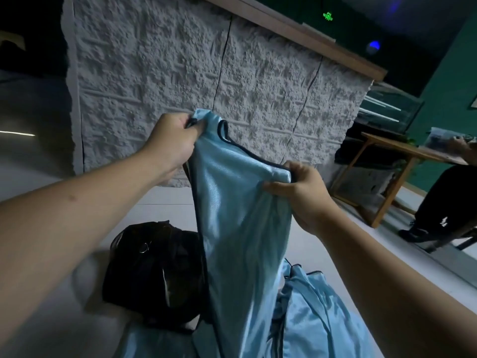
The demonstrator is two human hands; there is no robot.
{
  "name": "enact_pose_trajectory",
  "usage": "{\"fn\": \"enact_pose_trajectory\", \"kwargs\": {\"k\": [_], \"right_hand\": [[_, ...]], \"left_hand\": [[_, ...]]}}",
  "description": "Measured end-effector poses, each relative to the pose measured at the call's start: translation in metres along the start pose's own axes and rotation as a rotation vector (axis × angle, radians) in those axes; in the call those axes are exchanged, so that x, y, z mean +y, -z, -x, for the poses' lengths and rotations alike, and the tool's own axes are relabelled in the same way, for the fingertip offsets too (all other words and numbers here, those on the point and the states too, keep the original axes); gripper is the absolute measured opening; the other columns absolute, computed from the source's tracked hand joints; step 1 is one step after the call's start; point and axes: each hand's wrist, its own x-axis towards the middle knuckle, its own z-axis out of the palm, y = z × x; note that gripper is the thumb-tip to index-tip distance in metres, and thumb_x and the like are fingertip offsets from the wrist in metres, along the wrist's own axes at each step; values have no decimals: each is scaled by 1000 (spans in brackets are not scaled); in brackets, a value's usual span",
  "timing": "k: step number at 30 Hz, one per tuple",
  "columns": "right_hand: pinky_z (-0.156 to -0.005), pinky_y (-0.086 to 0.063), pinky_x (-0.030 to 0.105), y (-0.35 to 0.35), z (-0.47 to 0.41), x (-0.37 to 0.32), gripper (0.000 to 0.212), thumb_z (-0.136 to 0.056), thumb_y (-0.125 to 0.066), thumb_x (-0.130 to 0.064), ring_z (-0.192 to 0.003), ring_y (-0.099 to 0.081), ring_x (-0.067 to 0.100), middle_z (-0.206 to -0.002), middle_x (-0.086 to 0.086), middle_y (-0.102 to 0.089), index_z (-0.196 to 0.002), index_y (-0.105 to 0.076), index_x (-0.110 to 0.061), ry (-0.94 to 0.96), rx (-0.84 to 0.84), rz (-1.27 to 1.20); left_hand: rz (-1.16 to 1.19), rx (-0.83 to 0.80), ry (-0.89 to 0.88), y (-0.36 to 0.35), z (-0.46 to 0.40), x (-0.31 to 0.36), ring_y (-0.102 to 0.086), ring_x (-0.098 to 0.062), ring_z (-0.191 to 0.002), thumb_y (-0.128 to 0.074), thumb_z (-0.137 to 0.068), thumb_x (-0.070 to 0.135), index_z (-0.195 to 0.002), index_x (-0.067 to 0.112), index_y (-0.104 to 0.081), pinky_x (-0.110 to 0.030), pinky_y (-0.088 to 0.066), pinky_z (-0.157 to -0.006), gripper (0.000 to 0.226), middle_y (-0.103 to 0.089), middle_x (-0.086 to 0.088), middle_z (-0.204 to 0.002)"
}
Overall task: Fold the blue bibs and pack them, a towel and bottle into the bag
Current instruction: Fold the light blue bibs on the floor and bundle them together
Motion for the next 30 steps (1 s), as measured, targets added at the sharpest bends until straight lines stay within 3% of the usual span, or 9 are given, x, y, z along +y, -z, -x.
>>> {"fn": "enact_pose_trajectory", "kwargs": {"k": [4,6,9,11,15,19,24,27,30], "right_hand": [[-83,-61,51,9,-9,8,53,-71,-77,22,-85,-71,30,-101,14,-71,-111,-64,-10,-137,49,19],[-88,-61,53,15,-10,9,72,-65,-81,20,-97,-73,38,-112,22,-72,-131,-63,-5,-289,-34,117],[-90,-60,49,17,-4,6,41,-69,-80,15,-96,-74,43,-103,25,-76,-108,-74,5,-424,-222,226],[-91,-60,48,16,1,6,26,-72,-79,13,-93,-74,43,-99,26,-76,-97,-74,10,-431,-252,249],[-97,-57,51,23,7,13,37,-78,-75,11,-102,-70,46,-112,31,-71,-111,-62,20,-375,-225,-39],[-86,-61,47,22,16,24,43,-74,-77,-2,-86,-72,38,-102,30,-71,-110,-61,17,-365,-206,-302],[-84,-60,43,2,31,50,53,-75,-73,7,-92,-74,37,-108,28,-72,-124,-57,20,-449,-317,-347],[-89,-59,42,-3,41,60,42,-80,-68,14,-102,-72,38,-114,28,-71,-122,-62,17,-497,-431,-315],[-97,-56,47,-7,41,62,40,-84,-67,11,-113,-68,43,-124,31,-67,-123,-63,14,-503,-414,-272]], "left_hand": [[-32,-32,-6,-4,0,4,-64,-24,-84,-64,-97,30,-99,-2,-69,-47,-54,-81,33,-71,-30,-105],[9,-70,12,-10,1,7,-69,-24,-87,-59,-103,22,-101,1,-70,-47,-56,-89,24,-74,-23,-103],[92,-157,60,-20,2,15,-69,-11,-80,-56,-105,20,-95,10,-68,-28,-57,-78,19,-74,-1,-87],[58,-194,59,-24,2,21,-66,-10,-73,-54,-106,21,-92,10,-67,-25,-55,-71,22,-71,0,-82],[-78,-127,-31,-21,-2,25,-57,-20,-79,-59,-103,28,-94,-1,-68,-39,-48,-74,31,-62,-13,-85],[-134,-70,-48,-19,-7,18,-53,-21,-75,-61,-94,41,-92,-5,-62,-42,-46,-70,46,-58,-12,-81],[-73,0,99,-28,-6,13,-70,-33,-89,-63,-100,30,-97,2,-70,-61,-56,-87,29,-73,-23,-100],[-34,9,195,-30,-7,9,-72,-42,-100,-62,-101,26,-95,9,-73,-61,-58,-88,21,-73,-26,-108],[72,34,298,-25,-9,4,-74,-32,-85,-63,-101,18,-91,8,-67,-45,-62,-78,14,-71,-19,-94]]}}
